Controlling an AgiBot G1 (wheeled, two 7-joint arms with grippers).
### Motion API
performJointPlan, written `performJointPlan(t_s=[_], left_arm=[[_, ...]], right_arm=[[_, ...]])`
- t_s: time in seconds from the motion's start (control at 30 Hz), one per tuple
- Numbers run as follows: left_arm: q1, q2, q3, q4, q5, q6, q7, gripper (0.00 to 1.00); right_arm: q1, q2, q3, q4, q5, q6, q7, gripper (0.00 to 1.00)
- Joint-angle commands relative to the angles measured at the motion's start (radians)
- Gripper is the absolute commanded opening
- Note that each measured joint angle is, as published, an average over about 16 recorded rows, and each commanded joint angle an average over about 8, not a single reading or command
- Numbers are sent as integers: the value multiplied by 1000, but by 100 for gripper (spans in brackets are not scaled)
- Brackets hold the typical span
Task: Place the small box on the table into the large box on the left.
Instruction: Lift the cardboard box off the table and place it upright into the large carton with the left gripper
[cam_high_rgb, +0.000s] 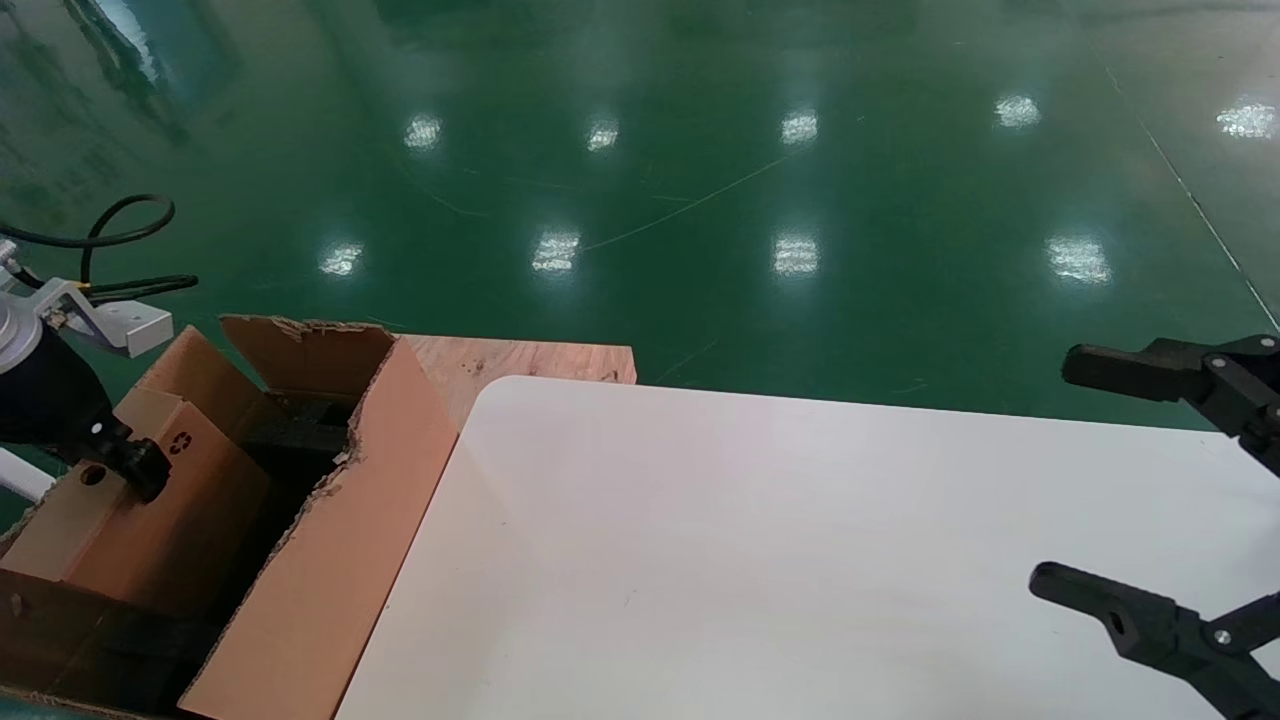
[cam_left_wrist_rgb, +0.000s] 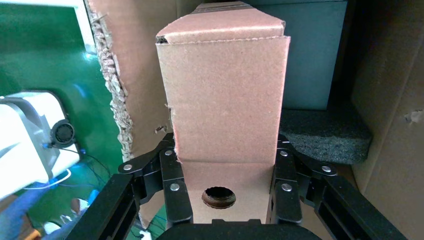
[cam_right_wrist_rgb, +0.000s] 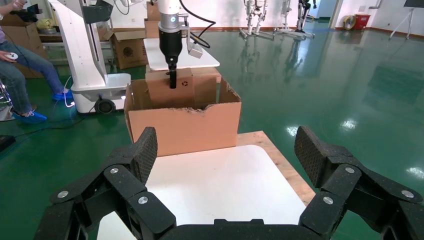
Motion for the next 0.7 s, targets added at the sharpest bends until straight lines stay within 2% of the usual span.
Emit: performJointPlan(t_s=[0.03,0.7], left_arm=[[12,1,-2,24,-7,0,7,0],[103,-1,-30,237,-67,-15,150,0]], right_arm=[[0,0,0,0,0,0,0,100],[0,0,0,0,0,0,0,100]])
